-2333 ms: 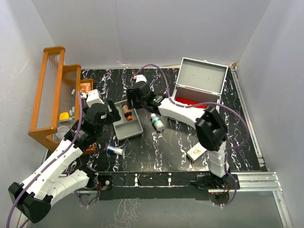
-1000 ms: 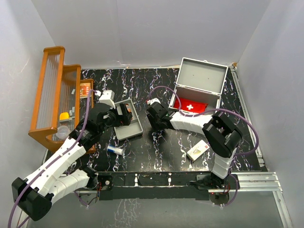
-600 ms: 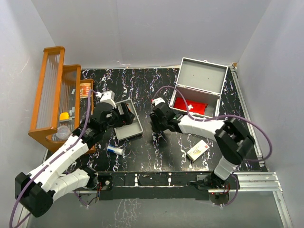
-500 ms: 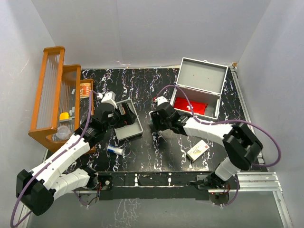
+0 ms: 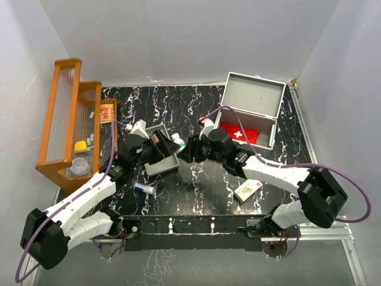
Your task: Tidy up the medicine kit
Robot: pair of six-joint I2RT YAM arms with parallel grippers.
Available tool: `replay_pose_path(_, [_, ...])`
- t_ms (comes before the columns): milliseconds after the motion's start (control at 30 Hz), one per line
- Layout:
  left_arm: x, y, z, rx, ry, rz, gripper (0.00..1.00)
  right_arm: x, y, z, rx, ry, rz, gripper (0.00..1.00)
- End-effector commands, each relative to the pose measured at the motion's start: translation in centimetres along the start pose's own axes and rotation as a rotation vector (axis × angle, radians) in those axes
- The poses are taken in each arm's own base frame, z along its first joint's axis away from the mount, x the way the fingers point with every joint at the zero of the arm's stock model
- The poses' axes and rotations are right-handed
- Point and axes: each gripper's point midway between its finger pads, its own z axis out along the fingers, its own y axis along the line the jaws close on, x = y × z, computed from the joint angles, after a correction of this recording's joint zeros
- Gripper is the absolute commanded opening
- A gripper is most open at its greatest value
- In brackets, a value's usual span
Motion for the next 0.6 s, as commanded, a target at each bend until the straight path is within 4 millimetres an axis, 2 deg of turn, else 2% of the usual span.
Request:
replay_pose_path(0, [-0.5,-1.9,0.4,0.092,-0.016,-0.074,0.88,-4.2,5.0,-0.8,-0.209,-0.127,0.0,0.29])
replay_pose_path(167, [-0.3,-1.9,0.8,0.11,-0.02,-0.09,0.8,-3.8,5.3,-0.4,-0.236,-0.102,0.004,0.29])
replay_pose_path(367, [0.3,-1.4,1.2,0.106,-0.01,-0.137,0.5,-3.5,5.5,0.1,-0.251,-0.086,0.02,0.3])
replay_pose_path(500, [0.2,-0.1,1.1,0.062,-0.017,-0.1,0.41,-3.0,5.1,0.6,-0.235,-0.062,0.031,0.42])
replay_pose_path(567, [-0.5,1.4,1.0,0.021,-0.024,-0.104,0.4,-2.6,4.4,0.9,-0.197,-0.048,0.043,0.48])
